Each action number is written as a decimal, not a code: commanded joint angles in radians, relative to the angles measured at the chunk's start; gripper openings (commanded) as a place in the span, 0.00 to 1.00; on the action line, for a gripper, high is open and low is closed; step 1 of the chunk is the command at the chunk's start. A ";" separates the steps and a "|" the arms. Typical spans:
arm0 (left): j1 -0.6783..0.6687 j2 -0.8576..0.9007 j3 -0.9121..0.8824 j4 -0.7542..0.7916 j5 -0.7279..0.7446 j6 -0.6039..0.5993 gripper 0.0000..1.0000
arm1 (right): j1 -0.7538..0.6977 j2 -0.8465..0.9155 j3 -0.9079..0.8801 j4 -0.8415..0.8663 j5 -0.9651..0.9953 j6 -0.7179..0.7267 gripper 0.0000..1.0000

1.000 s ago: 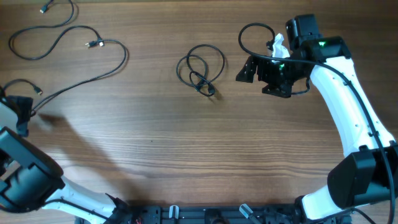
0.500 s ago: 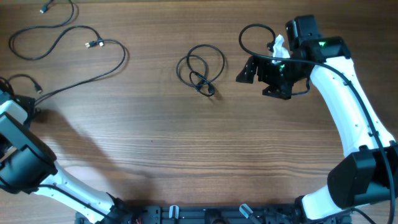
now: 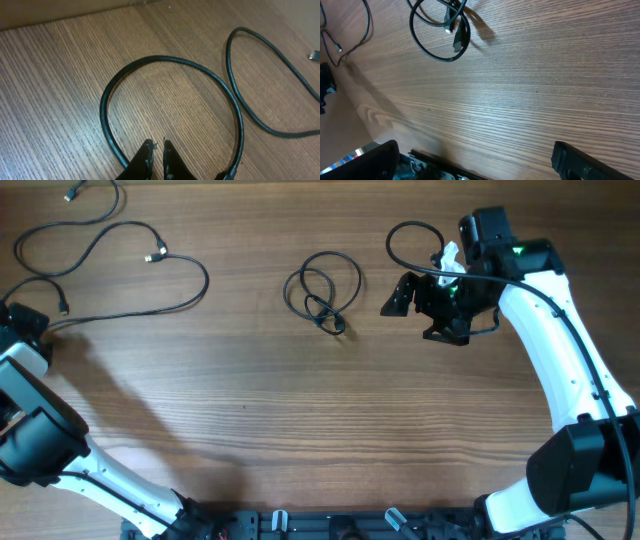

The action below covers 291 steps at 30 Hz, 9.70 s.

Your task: Untangle cables

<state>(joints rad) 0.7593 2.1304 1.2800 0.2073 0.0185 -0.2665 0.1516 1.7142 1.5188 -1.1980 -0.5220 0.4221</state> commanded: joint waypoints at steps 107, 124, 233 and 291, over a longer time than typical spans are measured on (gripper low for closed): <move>-0.571 -0.629 0.043 -1.020 0.067 -0.033 1.00 | 0.120 -0.113 0.027 0.047 0.054 -0.025 1.00; -0.571 -0.629 0.043 -1.020 0.067 -0.033 1.00 | 0.120 -0.091 0.026 0.092 0.126 0.023 1.00; -0.774 -0.509 0.042 -1.256 0.686 0.131 1.00 | 0.456 -0.301 0.114 0.948 0.064 0.573 0.04; -0.957 -0.509 0.042 -0.922 0.754 0.354 0.04 | 0.118 -0.225 0.149 0.419 0.075 0.948 0.04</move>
<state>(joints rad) -0.2249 1.6135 1.3239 -0.6838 0.7750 0.0929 0.3439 1.4902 1.6657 -0.6796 -0.5846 1.4254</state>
